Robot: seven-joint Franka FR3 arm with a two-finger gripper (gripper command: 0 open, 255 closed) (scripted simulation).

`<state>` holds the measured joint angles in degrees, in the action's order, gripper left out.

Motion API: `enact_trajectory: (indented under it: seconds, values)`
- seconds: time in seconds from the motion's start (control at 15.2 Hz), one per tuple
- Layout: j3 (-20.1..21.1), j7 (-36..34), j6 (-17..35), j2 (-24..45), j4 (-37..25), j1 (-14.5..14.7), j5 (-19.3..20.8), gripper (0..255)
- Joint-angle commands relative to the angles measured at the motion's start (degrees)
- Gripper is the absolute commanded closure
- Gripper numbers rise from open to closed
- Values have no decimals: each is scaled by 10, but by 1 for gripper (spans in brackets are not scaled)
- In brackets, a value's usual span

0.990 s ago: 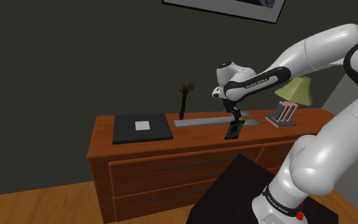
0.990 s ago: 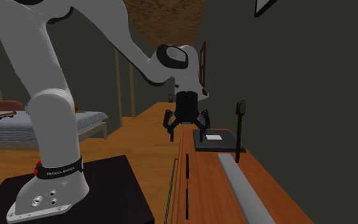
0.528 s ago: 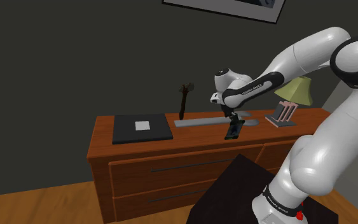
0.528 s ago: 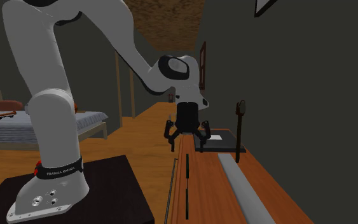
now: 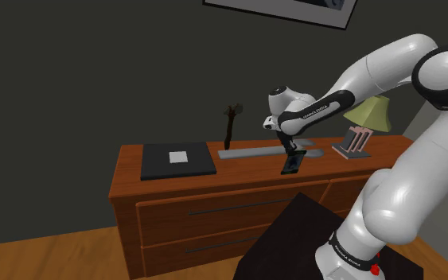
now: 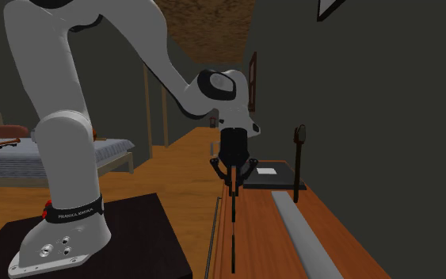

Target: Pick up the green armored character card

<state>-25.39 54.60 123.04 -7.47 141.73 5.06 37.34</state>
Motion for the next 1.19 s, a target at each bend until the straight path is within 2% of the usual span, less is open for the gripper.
enact_trajectory:
  seconds: [0.0, 0.13, 1.12]
  values:
    - [0, 0, 0, 0, 0, 0, 0, 255]
    - [0, -1, 0, 0, 0, 0, 0, 255]
    - [18, 43, -120, -76, -50, 6, -17, 255]
